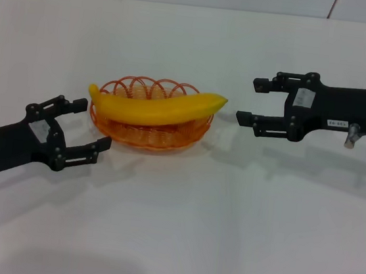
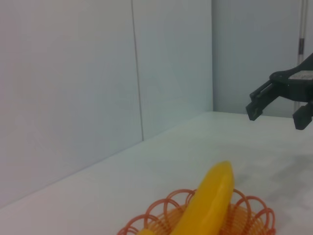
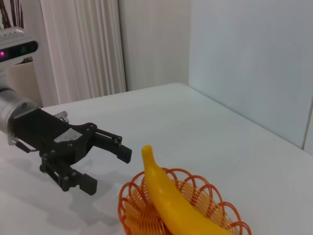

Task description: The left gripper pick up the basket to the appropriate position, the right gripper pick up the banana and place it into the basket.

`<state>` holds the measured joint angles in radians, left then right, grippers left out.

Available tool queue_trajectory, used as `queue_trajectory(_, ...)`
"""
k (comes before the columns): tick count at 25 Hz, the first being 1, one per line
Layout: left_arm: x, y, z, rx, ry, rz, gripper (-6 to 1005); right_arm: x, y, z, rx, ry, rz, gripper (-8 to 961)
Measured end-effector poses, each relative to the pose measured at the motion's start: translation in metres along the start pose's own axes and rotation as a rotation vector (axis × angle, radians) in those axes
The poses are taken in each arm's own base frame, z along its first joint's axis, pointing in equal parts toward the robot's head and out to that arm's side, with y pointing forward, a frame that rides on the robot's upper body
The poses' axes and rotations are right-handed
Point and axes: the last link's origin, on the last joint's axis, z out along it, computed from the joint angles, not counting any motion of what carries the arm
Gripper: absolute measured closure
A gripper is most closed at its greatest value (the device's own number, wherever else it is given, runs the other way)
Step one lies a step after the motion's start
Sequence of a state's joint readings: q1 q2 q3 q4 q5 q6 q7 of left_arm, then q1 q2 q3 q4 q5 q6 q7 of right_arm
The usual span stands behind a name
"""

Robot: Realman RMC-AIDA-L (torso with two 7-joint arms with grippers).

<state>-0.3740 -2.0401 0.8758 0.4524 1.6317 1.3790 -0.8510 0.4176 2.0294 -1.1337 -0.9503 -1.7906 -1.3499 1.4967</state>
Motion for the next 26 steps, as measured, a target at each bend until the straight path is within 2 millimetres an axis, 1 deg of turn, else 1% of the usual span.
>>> queue_trajectory(17,-0.001,-0.001,-0.002,0.007,-0.001,-0.009,106,0.001,0.000,-0.001,0.000,-0.001,-0.003,200)
queue_trajectory(19,-0.002,-0.001,-0.002,0.013,-0.008,-0.012,106,0.001,0.000,-0.001,0.000,0.000,-0.002,199)
queue_trajectory(24,-0.015,-0.002,-0.004,0.044,-0.063,-0.052,106,0.002,0.001,0.000,-0.001,0.003,0.001,199)
queue_trajectory(26,-0.016,-0.001,-0.004,0.047,-0.068,-0.058,106,0.004,0.001,0.000,-0.001,0.003,0.009,199)
